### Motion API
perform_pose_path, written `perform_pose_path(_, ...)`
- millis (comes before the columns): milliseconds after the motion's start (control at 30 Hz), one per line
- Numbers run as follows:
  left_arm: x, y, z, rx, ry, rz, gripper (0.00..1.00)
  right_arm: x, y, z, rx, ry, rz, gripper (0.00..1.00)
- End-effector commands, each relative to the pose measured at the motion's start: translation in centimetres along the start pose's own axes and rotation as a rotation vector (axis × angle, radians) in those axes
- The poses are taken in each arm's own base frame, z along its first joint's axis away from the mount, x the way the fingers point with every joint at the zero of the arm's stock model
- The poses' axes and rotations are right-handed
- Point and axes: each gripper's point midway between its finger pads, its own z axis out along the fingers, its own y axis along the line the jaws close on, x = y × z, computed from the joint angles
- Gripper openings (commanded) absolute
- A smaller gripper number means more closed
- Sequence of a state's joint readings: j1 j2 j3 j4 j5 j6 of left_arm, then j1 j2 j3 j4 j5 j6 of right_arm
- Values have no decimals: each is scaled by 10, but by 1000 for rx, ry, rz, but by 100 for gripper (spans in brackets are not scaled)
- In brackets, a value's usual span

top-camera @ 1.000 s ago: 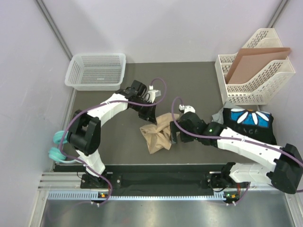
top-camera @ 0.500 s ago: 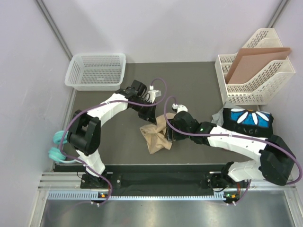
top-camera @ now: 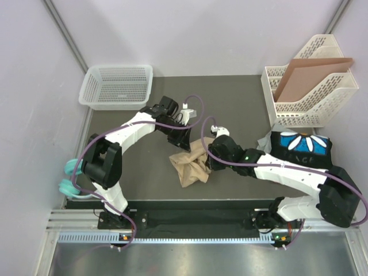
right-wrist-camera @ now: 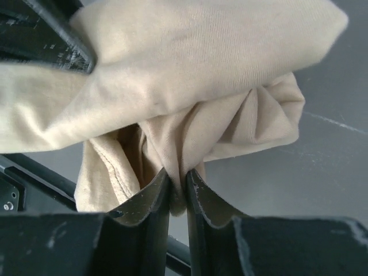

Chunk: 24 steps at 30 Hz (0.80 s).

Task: Fold and stack the t-shirts
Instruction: Flatten out the tshirt

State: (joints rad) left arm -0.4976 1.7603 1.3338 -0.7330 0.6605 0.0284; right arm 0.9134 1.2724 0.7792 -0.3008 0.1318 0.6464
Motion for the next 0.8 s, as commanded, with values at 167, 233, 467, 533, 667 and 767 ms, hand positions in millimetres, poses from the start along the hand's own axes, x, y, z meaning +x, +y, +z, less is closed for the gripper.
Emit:
perform_pose_path(167,-16,-13,-26,-20,-28,110,66,-32,7,-40,-16,-111,-12,17)
perform_pose_path(233,-19,-17,-31,-19,-33,120,67,-29,4,-39,-8,-101,-13,17)
perform_pose_path(467,-23,-47,-48,58,-58,174,70,-22,4,-34,-13,-80,-12,17)
perform_pose_path(533,-22,-53,-53,79,-50,180,70,-22,4,-35,-14,-81,-12,17)
perform_pose_path(667,-12,-62,-53,115,-54,208,70,-23,4,-34,-13,-82,-10,17)
perform_pose_path(767,1,-45,-38,57,-18,204,69,-24,5,-34,-11,-79,-14,17)
